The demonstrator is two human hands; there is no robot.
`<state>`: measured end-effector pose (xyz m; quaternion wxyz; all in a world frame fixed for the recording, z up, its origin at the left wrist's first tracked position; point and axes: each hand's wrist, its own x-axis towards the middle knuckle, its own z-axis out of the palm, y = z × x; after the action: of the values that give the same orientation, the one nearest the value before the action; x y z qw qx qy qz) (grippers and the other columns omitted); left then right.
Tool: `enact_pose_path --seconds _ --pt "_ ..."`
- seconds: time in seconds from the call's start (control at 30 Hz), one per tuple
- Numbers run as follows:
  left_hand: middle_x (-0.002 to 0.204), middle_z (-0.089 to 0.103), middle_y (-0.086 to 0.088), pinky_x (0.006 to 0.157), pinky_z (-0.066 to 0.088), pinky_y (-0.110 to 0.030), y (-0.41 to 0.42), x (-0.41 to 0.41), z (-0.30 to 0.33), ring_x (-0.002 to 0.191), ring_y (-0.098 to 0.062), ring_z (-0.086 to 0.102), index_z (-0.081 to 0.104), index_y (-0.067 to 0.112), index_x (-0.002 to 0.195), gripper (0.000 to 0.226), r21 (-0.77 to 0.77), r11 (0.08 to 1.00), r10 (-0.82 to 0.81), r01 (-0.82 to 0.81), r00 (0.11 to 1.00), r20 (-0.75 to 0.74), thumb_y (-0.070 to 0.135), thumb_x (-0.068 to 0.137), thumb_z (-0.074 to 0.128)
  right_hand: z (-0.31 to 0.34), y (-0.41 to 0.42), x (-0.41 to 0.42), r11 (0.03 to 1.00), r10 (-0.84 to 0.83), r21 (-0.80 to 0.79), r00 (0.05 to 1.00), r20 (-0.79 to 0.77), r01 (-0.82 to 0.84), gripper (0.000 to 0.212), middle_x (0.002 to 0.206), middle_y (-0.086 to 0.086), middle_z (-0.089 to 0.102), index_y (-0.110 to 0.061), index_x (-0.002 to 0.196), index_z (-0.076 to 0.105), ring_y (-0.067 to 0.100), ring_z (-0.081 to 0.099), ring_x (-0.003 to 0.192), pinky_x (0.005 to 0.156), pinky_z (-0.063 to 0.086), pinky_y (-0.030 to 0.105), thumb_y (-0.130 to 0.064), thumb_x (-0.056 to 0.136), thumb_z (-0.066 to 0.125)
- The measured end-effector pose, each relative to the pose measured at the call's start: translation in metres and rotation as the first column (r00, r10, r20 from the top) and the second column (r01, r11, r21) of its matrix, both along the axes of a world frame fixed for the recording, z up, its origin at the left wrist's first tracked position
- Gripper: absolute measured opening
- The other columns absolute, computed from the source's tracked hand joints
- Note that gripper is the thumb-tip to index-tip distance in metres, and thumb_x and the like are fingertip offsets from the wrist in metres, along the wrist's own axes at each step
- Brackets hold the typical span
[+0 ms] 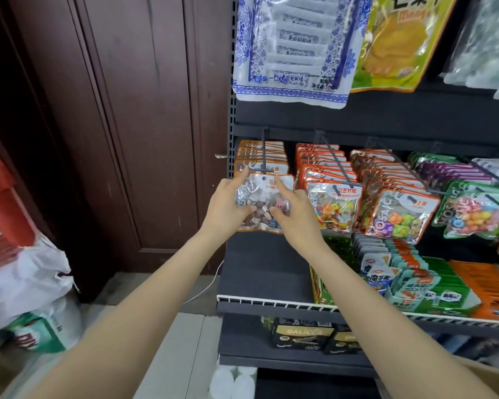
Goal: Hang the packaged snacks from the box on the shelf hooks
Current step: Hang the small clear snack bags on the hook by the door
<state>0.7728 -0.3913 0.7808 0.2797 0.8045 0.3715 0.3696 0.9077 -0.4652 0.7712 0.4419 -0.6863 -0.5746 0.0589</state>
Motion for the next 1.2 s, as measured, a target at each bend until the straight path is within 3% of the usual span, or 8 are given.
enact_pose_path --seconds 0.23,0.33,0.4,0.57,0.73,0.87,1.0,1.2 --pt "0.125 0.043 -0.008 0.088 0.030 -0.013 0.017 0.007 -0.002 0.112 -0.015 0.047 0.027 0.024 0.147 0.078 0.006 0.998 0.059 -0.059 0.997 -0.053 0.010 0.083 0.069 0.007 0.019 0.006 0.994 -0.031 -0.098 0.994 0.102 0.041 0.060 0.102 0.000 0.034 -0.026 0.148 0.022 0.000 0.040 0.075 0.078 0.031 0.012 -0.015 0.096 0.050" --pt "0.135 0.033 -0.008 0.101 0.037 -0.022 0.028 0.017 -0.002 0.121 -0.021 0.042 0.024 0.024 0.148 0.080 0.059 0.993 0.111 -0.104 0.986 -0.125 0.008 0.084 0.068 0.012 0.031 0.008 0.982 -0.068 -0.156 0.976 0.205 0.102 0.067 0.126 0.007 0.030 -0.022 0.150 0.016 0.013 0.048 0.102 0.099 0.041 0.026 -0.012 0.095 0.052" --pt "0.145 0.023 -0.008 0.104 0.039 -0.030 0.029 0.023 -0.001 0.127 -0.025 0.040 0.019 0.024 0.150 0.082 0.069 0.992 0.117 -0.106 0.977 -0.178 0.006 0.085 0.066 0.014 0.039 0.009 0.966 -0.085 -0.212 0.959 0.272 0.146 0.075 0.147 0.011 0.013 -0.021 0.151 0.010 0.025 0.035 0.129 0.106 0.037 0.033 -0.011 0.092 0.056" --pt "0.157 0.010 -0.006 0.099 0.042 -0.032 0.010 0.028 -0.010 0.139 -0.025 0.031 0.021 0.028 0.149 0.073 0.089 0.984 0.169 -0.157 0.974 -0.149 0.007 0.090 0.058 0.007 0.037 0.008 0.947 -0.021 -0.308 0.972 0.235 0.095 0.078 0.155 0.014 -0.007 -0.024 0.150 0.002 0.031 0.011 0.144 0.115 0.024 0.043 -0.019 0.094 0.055" --pt "0.150 0.023 -0.009 0.095 0.045 -0.036 -0.045 0.030 -0.038 0.128 -0.024 0.037 0.038 0.022 0.140 0.053 0.127 0.961 0.265 -0.245 0.947 -0.180 0.015 0.091 0.057 -0.002 -0.023 0.013 0.979 0.047 -0.201 0.991 0.122 -0.022 0.056 0.146 0.006 0.028 -0.021 0.148 0.026 0.019 0.037 0.132 0.105 0.034 0.029 -0.016 0.097 0.048" --pt "0.121 0.049 -0.004 0.084 0.048 -0.036 -0.105 0.048 -0.078 0.103 -0.020 0.057 0.048 0.018 0.130 0.040 -0.008 1.000 0.015 -0.018 0.957 -0.290 0.016 0.092 0.056 -0.034 -0.107 0.045 0.963 0.069 -0.268 0.994 0.088 -0.043 0.031 0.118 0.002 0.057 -0.020 0.126 0.056 0.015 0.058 0.105 0.090 0.048 0.031 -0.018 0.096 0.048" --pt "0.110 0.055 -0.005 0.080 0.040 -0.023 -0.187 0.094 -0.120 0.098 -0.020 0.058 0.055 0.012 0.122 0.032 -0.123 0.987 -0.137 0.100 0.931 -0.339 0.009 0.090 0.055 -0.083 -0.203 0.094 0.922 0.016 -0.385 0.996 0.092 0.021 0.025 0.109 0.000 0.066 -0.019 0.115 0.064 0.016 0.062 0.097 0.084 0.052 0.037 -0.018 0.096 0.049" --pt "0.122 0.052 -0.008 0.091 0.041 -0.025 -0.335 0.194 -0.169 0.107 -0.021 0.055 0.054 0.012 0.124 0.035 -0.270 0.922 -0.358 0.276 0.875 -0.327 0.004 0.091 0.049 -0.163 -0.349 0.179 0.800 -0.148 -0.576 0.986 0.082 0.168 0.024 0.101 0.007 0.067 -0.018 0.104 0.068 0.028 0.063 0.092 0.073 0.051 0.038 -0.012 0.092 0.048"
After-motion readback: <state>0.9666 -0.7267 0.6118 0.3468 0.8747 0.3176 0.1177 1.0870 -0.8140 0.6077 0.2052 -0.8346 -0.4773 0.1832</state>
